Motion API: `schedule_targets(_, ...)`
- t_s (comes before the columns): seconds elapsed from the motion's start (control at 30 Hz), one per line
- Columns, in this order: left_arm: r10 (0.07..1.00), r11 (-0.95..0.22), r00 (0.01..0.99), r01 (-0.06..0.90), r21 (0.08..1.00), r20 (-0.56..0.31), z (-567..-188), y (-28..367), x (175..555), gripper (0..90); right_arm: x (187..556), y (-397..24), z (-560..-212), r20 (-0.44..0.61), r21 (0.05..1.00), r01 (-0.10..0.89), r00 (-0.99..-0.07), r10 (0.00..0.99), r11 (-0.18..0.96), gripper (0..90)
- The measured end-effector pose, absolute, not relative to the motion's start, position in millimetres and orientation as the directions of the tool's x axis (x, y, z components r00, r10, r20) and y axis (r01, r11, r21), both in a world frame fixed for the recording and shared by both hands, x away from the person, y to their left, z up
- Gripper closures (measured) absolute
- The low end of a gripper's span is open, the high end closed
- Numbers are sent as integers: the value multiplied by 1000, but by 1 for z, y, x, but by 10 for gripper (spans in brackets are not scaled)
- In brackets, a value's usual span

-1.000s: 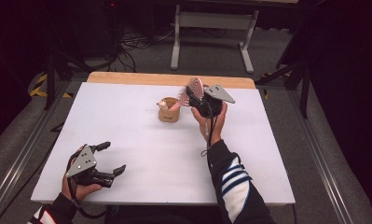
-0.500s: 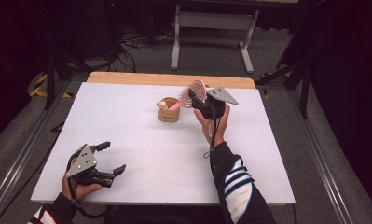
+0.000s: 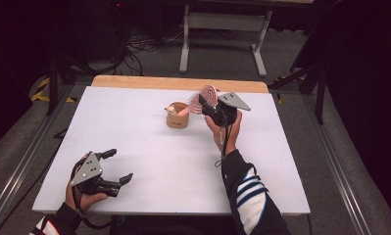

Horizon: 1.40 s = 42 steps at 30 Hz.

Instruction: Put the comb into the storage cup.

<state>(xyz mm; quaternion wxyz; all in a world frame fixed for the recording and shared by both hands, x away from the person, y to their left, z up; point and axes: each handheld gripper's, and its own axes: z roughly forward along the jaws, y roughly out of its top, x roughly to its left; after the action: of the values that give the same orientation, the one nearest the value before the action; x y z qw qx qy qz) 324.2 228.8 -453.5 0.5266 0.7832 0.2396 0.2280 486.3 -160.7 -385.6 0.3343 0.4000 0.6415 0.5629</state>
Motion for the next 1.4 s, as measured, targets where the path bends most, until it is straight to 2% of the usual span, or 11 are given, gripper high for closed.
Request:
schedule_targets(1.13,621,-327,777,132,936,107,-453,229,324,60,480,-167,-374,-39,988,120,-436,899,101,382)
schedule_targets(1.4,619,-333,778,133,933,110,-453,229,324,60,483,-166,-376,-48,983,139,-426,903,118,273)
